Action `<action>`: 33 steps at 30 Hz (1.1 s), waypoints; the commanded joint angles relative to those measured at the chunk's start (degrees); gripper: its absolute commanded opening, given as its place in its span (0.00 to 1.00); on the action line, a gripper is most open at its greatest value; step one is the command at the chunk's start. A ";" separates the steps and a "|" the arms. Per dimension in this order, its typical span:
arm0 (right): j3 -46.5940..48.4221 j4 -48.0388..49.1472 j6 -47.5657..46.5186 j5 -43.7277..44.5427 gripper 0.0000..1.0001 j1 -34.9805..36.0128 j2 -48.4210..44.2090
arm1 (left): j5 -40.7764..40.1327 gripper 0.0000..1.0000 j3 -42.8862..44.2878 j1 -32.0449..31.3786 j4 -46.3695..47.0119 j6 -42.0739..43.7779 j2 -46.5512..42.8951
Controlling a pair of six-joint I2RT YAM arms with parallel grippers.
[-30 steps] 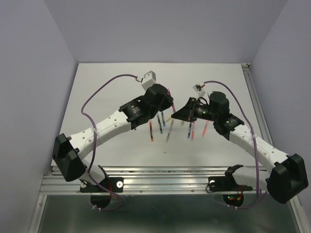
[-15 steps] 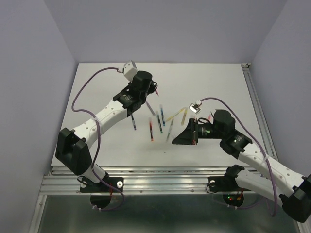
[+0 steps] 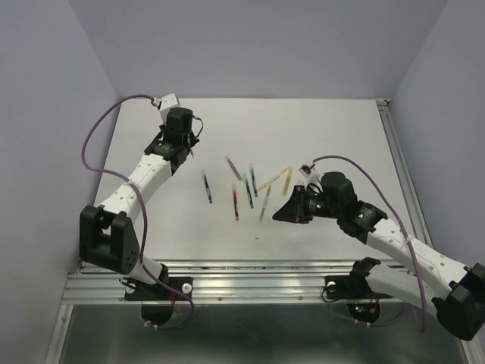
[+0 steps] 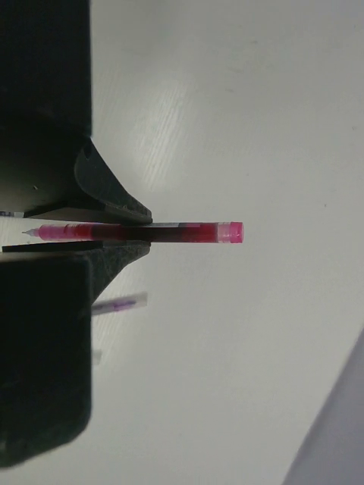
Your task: Open the pen caps
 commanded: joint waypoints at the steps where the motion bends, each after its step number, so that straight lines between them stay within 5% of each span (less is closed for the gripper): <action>1: 4.35 -3.71 -5.00 9.22 0.01 0.03 2.41 | 2.17 0.00 -2.04 3.30 0.29 10.90 1.82; 8: 5.49 -4.50 -7.03 13.28 0.01 -0.05 5.32 | 7.08 0.00 4.10 12.78 -0.76 13.20 15.10; 24: 6.37 -6.17 -7.64 17.32 0.01 -3.04 8.66 | 7.45 0.00 18.61 15.08 -1.28 28.48 30.49; 33: 5.67 -6.70 -6.77 17.94 0.01 -4.10 8.83 | 7.45 0.00 25.47 15.17 -4.62 28.94 37.78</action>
